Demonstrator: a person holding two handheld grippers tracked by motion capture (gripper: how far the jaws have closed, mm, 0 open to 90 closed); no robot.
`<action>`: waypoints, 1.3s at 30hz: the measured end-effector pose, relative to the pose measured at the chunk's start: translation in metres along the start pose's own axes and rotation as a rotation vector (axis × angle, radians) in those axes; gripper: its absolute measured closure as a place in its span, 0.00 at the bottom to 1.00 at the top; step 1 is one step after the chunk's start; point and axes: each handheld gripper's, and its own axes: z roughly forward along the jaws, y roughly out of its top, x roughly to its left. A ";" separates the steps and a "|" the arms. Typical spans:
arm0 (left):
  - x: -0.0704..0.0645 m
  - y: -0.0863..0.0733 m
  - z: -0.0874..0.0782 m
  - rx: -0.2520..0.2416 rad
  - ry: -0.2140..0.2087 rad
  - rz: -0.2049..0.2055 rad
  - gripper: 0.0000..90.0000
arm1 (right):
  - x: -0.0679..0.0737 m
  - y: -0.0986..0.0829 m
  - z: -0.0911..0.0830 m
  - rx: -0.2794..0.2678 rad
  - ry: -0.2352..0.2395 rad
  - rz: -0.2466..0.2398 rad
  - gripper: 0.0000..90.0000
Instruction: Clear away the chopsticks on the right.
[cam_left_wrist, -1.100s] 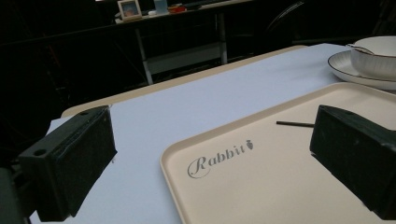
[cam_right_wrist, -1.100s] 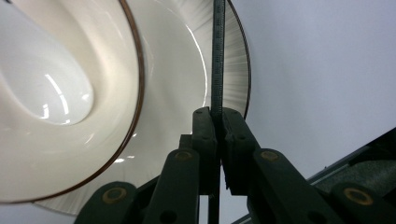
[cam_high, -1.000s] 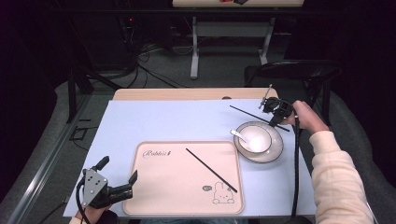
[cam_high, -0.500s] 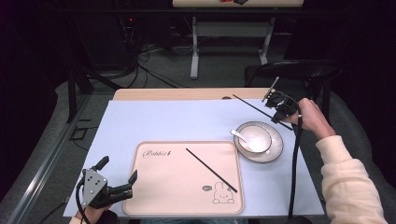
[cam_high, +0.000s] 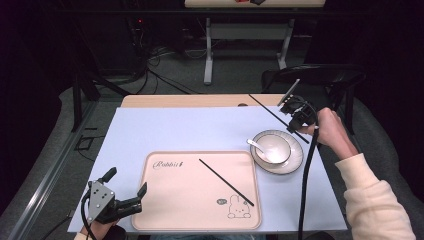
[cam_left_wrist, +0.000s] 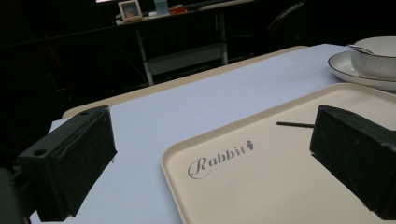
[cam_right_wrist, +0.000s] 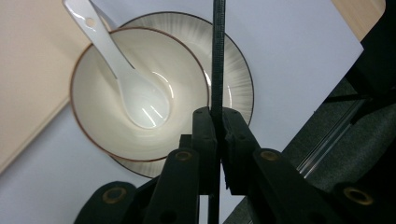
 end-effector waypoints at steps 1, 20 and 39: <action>0.000 0.000 0.000 0.000 0.000 0.000 0.00 | 0.003 0.000 -0.003 -0.010 0.005 0.002 0.94; 0.000 0.000 0.000 0.000 -0.002 0.008 0.00 | 0.068 -0.005 -0.010 -0.027 0.029 0.002 0.94; 0.000 0.000 0.000 -0.005 -0.001 -0.002 0.00 | 0.120 -0.004 0.026 -0.034 0.094 -0.026 0.94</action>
